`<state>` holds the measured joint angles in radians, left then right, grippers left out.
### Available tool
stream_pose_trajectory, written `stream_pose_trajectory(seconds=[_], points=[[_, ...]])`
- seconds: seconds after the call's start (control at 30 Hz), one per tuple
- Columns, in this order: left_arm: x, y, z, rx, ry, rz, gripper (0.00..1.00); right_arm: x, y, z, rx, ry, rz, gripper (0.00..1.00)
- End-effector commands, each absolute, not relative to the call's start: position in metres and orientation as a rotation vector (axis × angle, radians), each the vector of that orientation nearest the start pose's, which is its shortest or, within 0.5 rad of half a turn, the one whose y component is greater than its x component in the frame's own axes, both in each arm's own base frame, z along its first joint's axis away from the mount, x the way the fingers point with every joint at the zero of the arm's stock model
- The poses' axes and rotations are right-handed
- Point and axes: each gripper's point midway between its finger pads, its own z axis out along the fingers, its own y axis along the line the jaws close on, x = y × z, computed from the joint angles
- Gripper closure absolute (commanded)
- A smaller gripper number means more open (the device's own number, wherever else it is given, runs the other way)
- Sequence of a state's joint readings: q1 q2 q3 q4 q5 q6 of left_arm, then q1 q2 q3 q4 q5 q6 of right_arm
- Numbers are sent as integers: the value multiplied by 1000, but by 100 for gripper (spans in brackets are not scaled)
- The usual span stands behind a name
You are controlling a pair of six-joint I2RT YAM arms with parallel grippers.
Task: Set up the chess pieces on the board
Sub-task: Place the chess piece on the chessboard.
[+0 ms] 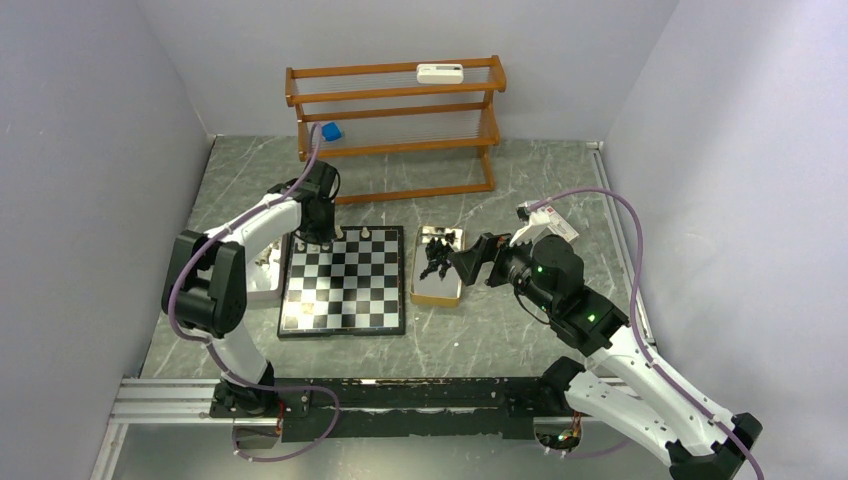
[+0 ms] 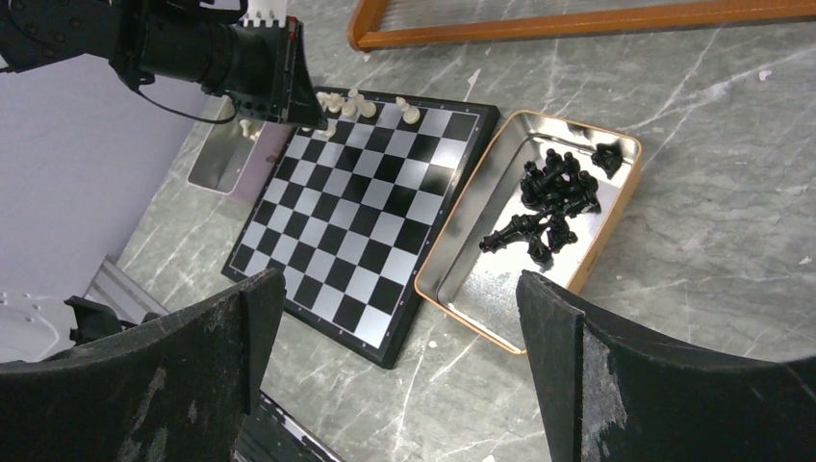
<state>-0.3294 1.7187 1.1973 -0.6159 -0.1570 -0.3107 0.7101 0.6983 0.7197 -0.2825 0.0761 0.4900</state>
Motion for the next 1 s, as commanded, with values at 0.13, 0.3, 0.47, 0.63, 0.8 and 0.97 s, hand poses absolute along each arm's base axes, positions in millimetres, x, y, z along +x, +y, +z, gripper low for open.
stream_pose_trajectory(seconds=[0.13,0.3,0.47,0.63,0.8,0.97], points=[[366,-108,57,-23,2663,39,86,219,194,253,-150,1880,756,5],[367,-108,53,-24,2667,46,86,220,194,254,-149,1879,750,5],[369,-107,51,-16,2668,64,86,220,194,254,-149,1878,753,5],[372,-108,50,-15,2667,62,86,220,195,253,-151,1880,755,5],[373,-109,47,-14,2674,60,86,221,194,252,-148,1881,745,5],[373,-109,45,-13,2676,62,86,222,194,252,-150,1880,742,5]])
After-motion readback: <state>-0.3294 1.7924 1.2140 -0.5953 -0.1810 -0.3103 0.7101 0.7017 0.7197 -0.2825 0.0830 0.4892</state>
